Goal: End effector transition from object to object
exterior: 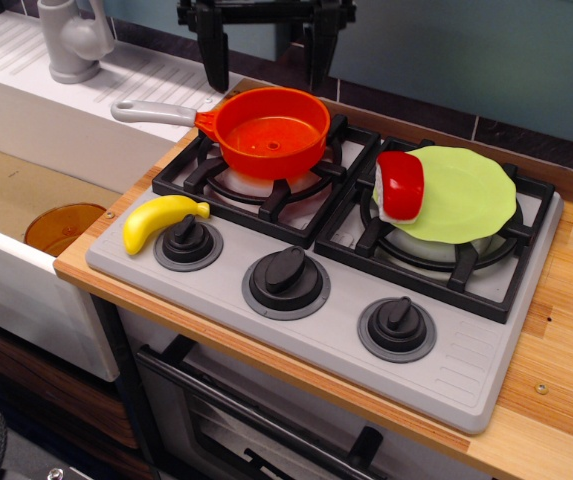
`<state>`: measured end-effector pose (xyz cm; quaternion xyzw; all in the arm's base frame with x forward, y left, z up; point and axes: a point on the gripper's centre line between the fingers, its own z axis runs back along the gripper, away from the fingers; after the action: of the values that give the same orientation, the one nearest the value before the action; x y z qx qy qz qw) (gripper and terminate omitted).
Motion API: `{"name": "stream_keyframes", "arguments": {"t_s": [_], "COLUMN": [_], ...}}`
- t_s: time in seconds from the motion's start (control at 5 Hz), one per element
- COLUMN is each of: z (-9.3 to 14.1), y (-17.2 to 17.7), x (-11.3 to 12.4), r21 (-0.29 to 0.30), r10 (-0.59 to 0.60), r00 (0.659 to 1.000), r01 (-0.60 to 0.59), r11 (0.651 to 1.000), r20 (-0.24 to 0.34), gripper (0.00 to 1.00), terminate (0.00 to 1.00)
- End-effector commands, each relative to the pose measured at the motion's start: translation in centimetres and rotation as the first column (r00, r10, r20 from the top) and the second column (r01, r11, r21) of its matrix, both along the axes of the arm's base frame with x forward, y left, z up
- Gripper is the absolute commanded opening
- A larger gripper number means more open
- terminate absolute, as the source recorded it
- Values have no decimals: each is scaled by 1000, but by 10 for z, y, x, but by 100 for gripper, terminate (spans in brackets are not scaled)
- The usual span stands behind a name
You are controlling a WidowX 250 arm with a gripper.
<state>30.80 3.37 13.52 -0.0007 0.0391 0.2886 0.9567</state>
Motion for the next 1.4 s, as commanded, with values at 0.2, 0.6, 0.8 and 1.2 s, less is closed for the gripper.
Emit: {"name": "stream_keyframes", "arguments": {"t_s": [0.2,0.6,0.8,1.2], "z": [0,-22,-32,-67], "y": [59,84,93,102], "x": [5,7,6,-3], "r21": [96,135,157,156], "r10": [-90,-133,-131,-109], "r00": [976,953,953,955], "r01": [71,100,90,68], "r11": [993,986,983,985], "r20": [199,272,273,275], "gripper": [100,100,100,100], "terminate": [0,0,0,0]}}
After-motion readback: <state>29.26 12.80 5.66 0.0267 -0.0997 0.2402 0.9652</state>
